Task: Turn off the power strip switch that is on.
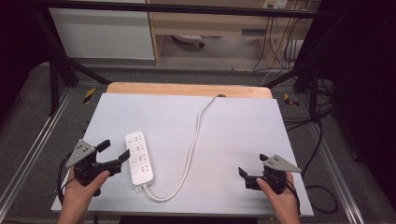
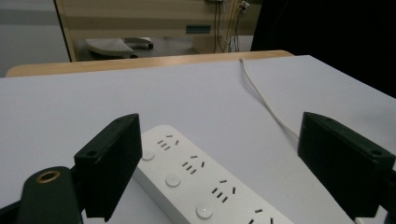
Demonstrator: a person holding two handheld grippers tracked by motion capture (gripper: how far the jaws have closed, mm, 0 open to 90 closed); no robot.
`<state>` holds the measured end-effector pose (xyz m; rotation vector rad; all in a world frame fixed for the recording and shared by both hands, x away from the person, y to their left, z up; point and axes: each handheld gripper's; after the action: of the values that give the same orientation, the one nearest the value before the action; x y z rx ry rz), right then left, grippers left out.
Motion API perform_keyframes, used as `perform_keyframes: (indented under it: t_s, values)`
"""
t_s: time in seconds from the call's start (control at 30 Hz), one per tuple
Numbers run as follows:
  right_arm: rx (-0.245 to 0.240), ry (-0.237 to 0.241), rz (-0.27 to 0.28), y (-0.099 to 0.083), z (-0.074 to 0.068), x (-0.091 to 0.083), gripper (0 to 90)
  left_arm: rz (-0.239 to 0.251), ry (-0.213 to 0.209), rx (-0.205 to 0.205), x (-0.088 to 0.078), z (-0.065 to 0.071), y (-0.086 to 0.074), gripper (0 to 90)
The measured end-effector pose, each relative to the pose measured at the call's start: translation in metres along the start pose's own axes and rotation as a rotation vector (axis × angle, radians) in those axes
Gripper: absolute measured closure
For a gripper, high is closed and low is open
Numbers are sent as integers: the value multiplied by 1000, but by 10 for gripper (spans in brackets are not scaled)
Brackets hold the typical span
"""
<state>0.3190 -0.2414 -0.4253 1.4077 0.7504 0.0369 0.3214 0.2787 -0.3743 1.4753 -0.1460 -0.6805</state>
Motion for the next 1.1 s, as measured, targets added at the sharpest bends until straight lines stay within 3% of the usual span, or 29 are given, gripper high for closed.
perform_keyframes:
  t_s: [0.27,0.47,0.53,0.63,0.83,0.87,1.1]
  values:
    - [-5,0,-8,-1,1,1,42,-14,21,-4,6,0,-5,227]
    - [-4,-1,-12,-1,0,1,42,-34,-2,4,8,1,-8,256]
    - [-5,-2,-14,-2,0,1,42,-42,-17,13,8,2,-9,321]
    - [-2,-2,-16,-2,1,1,42,-55,-28,25,10,3,-11,336]
    - [-7,-2,-22,-2,1,2,42,-87,-26,45,15,7,-16,429]
    - [-7,-2,-23,-2,1,2,43,-90,-17,56,15,8,-18,498]
    - [-11,1,-27,-2,-1,2,43,-121,-13,84,17,13,-22,596]
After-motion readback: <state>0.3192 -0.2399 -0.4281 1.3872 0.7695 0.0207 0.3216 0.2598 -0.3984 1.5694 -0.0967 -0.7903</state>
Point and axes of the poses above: each handheld gripper's, and its own axes: x roughly forward along the jaws, y roughly out of its top, z roughly to its right, and after that the axes turned 1 degree about -y, right-handed
